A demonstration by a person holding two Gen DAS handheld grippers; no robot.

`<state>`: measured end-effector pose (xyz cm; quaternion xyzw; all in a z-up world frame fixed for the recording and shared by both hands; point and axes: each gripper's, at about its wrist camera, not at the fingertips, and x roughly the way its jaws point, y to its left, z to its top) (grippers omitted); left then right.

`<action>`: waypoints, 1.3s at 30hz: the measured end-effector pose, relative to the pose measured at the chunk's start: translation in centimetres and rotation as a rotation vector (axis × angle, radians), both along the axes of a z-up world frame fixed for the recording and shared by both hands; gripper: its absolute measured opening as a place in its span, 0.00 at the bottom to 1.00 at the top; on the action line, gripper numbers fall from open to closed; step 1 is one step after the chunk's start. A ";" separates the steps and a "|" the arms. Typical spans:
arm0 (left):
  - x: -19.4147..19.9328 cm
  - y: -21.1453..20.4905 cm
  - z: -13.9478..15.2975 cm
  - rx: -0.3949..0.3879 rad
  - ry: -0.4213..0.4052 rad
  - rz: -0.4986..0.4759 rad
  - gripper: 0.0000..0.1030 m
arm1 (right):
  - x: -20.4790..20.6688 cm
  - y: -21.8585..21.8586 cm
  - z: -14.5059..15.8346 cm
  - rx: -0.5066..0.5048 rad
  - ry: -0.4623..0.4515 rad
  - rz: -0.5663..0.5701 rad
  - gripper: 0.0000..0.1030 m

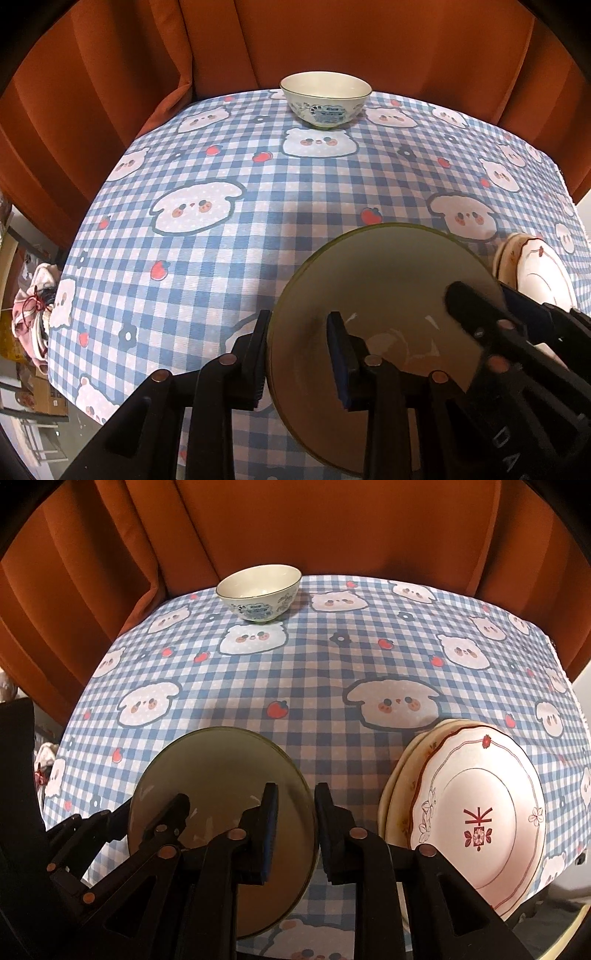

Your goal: Organize plates and bowls

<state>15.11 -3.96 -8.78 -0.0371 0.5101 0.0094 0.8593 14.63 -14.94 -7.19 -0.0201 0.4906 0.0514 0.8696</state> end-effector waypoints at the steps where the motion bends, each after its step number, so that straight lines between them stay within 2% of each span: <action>1: 0.0 0.0 0.1 -0.004 0.000 -0.004 0.31 | 0.0 0.0 0.0 0.008 0.002 0.002 0.32; 3: -0.2 0.4 0.3 -0.023 -0.011 -0.013 0.36 | 0.1 0.0 0.0 0.028 0.012 -0.001 0.46; 4: -0.2 0.6 0.5 -0.033 -0.013 -0.020 0.39 | 0.0 0.0 0.0 0.030 0.011 -0.008 0.58; 5: -0.2 0.7 0.6 -0.035 -0.014 -0.027 0.48 | 0.0 0.0 0.1 0.031 0.009 -0.015 0.68; 6: -0.3 0.8 0.8 -0.033 -0.019 -0.033 0.57 | 0.0 0.0 0.2 0.034 0.005 -0.021 0.71; 10: -0.5 1.6 2.0 -0.021 -0.055 -0.061 0.62 | -0.4 0.9 0.9 0.034 -0.009 -0.039 0.72; 14: 0.0 3.2 2.8 -0.046 -0.069 -0.074 0.68 | -0.5 2.0 2.0 0.028 -0.031 -0.057 0.72; 24: 2.7 6.2 6.1 -0.076 -0.127 -0.115 0.68 | 1.2 5.7 5.3 -0.006 -0.087 -0.096 0.72; 33: 7.8 6.8 9.4 -0.079 -0.184 -0.124 0.70 | 5.5 6.8 9.0 -0.025 -0.148 -0.134 0.72; 39: 11.8 6.4 10.7 -0.055 -0.212 -0.067 0.72 | 9.7 6.4 10.8 -0.012 -0.184 -0.109 0.72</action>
